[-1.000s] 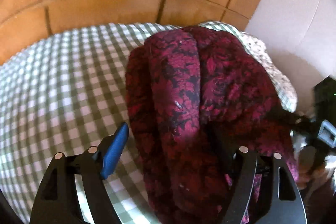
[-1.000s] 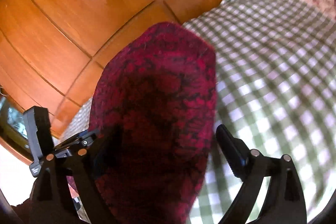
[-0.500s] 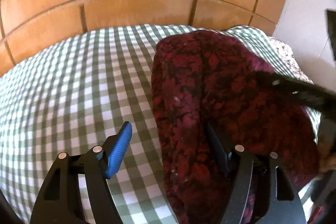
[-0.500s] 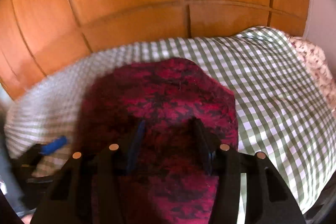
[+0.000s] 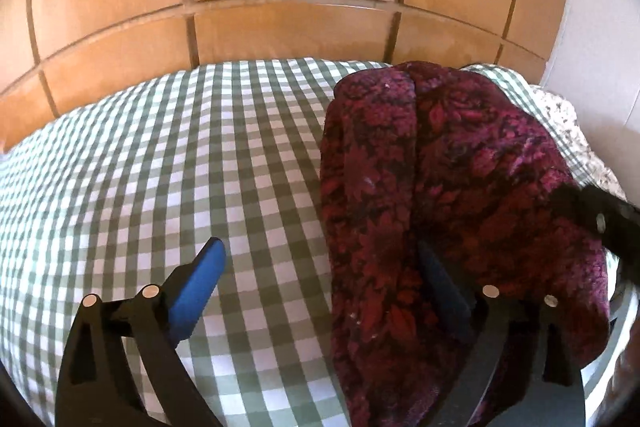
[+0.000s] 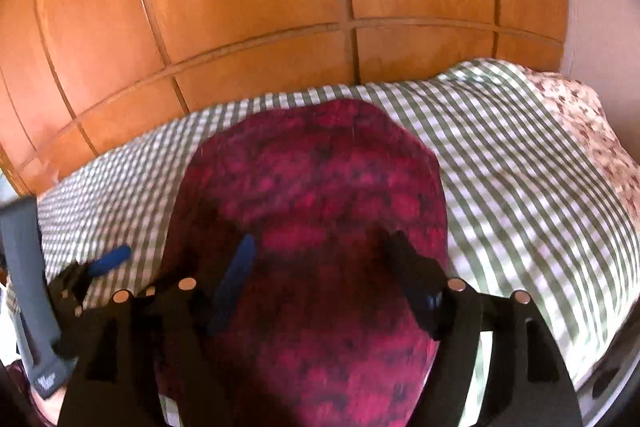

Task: Fold small clothes
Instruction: 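Lower the folded end onto the bundle and open the right tool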

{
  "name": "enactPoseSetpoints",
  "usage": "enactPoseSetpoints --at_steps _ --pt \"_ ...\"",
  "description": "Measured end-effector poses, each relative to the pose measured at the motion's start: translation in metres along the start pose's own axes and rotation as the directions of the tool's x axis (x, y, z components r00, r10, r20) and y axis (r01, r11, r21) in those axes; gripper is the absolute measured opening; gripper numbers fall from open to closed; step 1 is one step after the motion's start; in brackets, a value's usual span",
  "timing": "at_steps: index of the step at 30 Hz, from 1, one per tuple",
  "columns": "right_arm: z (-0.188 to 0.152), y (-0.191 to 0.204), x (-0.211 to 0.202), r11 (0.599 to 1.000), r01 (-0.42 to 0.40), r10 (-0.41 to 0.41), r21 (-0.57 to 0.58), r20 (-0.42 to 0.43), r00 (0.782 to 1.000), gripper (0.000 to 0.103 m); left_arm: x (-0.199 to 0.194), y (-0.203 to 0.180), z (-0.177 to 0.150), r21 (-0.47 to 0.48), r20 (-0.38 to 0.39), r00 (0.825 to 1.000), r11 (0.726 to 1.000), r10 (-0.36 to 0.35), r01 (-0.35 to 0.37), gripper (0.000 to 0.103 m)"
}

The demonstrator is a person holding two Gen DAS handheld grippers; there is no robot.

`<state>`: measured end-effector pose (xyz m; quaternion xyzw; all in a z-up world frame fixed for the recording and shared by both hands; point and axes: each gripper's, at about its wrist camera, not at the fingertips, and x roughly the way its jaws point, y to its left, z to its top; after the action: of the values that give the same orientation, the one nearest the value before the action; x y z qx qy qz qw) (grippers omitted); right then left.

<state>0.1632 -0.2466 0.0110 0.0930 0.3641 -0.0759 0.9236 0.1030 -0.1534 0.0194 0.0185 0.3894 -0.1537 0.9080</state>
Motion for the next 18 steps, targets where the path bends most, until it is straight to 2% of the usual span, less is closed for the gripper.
enactPoseSetpoints --at_steps 5,9,13,18 --pt "-0.015 0.010 0.011 0.994 0.087 -0.087 -0.062 0.004 0.996 0.073 0.010 -0.008 0.000 0.027 0.009 1.000 0.999 0.023 -0.023 0.096" --pt "-0.010 0.006 0.004 0.998 0.056 -0.056 -0.017 0.011 0.998 0.074 -0.002 -0.002 0.002 -0.012 0.020 1.000 1.000 0.013 -0.012 0.096" --pt "-0.015 0.008 -0.008 0.999 0.044 -0.044 0.000 0.027 0.999 0.079 -0.017 -0.005 0.001 0.016 0.041 0.999 1.000 0.026 -0.026 0.096" --pt "-0.031 0.013 -0.022 0.996 0.085 -0.086 0.033 0.041 0.995 0.089 -0.031 -0.004 -0.001 0.012 0.068 0.998 1.000 0.014 -0.015 0.096"
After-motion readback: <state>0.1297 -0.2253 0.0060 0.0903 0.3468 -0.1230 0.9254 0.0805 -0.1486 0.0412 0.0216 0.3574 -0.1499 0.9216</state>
